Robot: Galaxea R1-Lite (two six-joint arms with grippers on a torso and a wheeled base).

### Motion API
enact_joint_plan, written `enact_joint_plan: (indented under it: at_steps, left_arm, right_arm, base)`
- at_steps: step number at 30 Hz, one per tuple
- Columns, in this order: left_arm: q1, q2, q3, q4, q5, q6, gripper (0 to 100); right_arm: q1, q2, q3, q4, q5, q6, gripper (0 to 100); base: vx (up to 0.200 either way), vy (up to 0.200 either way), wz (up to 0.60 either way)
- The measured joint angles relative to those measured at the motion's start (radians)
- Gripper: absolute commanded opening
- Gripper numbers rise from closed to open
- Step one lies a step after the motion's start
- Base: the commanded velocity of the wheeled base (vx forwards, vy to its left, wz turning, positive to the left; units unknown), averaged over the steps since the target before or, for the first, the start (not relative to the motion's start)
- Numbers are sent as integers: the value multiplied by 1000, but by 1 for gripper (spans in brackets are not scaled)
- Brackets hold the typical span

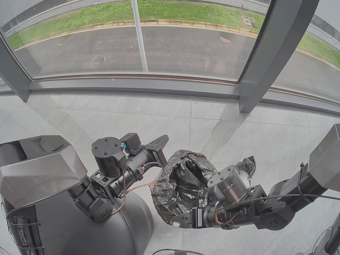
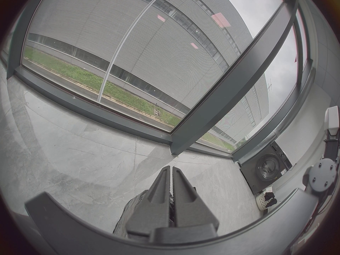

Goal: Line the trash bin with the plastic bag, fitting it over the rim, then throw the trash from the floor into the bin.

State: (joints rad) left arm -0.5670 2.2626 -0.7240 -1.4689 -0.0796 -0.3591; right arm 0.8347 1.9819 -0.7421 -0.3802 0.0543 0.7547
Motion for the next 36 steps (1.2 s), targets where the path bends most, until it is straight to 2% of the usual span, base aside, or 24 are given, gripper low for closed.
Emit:
enact_joint_plan:
  at_steps: [6,10,27,33,36]
  left_arm:
    - [0,1,0,-1,0,-15,0]
    - [0,1,0,0,0,-22,0]
    - [0,2,0,0,0,-23,0]
    - [1,4,0,-5,0,-23,0]
    - [0,10,0,-28,0,-21,0]
  right_arm:
    - [15,18,12,1,-6,-2,100]
    - [-3,51,-14,0,-8,-11,100]
    - [-96,195,-143,3,-15,-155,100]
    - [-107,248,-188,3,-82,-198,100]
    - [-116,275,-210,3,-94,-217,100]
  base:
    - [0,0,0]
    - [0,0,0]
    - [0,0,0]
    - [0,0,0]
    - [0,0,0]
